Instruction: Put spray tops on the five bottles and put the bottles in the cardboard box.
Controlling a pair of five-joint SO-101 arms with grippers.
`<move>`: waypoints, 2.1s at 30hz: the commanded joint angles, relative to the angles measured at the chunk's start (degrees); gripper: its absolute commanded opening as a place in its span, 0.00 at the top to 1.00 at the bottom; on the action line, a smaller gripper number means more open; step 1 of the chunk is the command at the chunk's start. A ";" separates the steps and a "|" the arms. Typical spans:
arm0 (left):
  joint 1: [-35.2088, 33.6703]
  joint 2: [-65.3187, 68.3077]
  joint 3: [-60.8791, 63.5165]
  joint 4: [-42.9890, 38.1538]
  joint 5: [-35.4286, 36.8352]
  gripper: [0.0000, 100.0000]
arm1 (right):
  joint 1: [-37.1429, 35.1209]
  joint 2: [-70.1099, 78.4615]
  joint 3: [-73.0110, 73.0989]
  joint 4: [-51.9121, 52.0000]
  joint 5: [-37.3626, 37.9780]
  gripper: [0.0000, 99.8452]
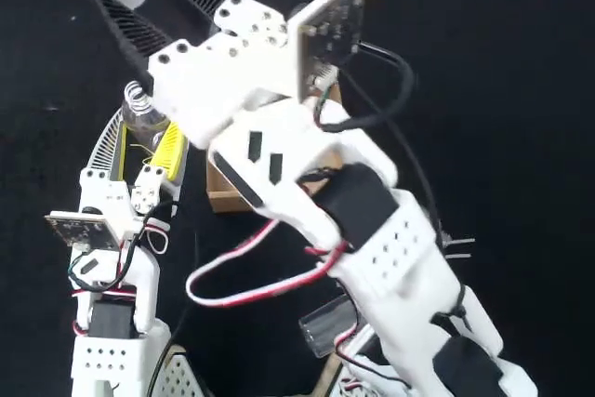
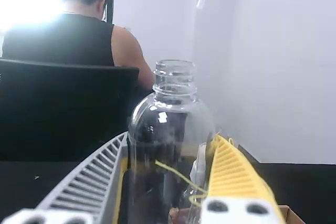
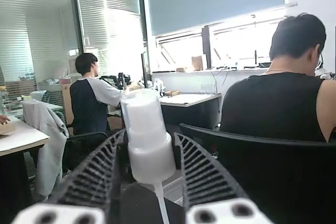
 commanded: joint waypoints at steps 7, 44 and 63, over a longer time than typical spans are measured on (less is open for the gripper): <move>0.40 -0.70 1.36 -1.41 0.26 0.97 | -1.76 1.01 -1.10 4.57 0.09 0.99; 0.40 -0.70 1.36 -1.23 0.26 0.97 | -3.08 -4.35 -0.57 20.31 0.09 0.78; 0.48 -0.62 1.36 6.68 0.00 0.97 | 51.34 -41.98 41.63 27.52 0.18 0.87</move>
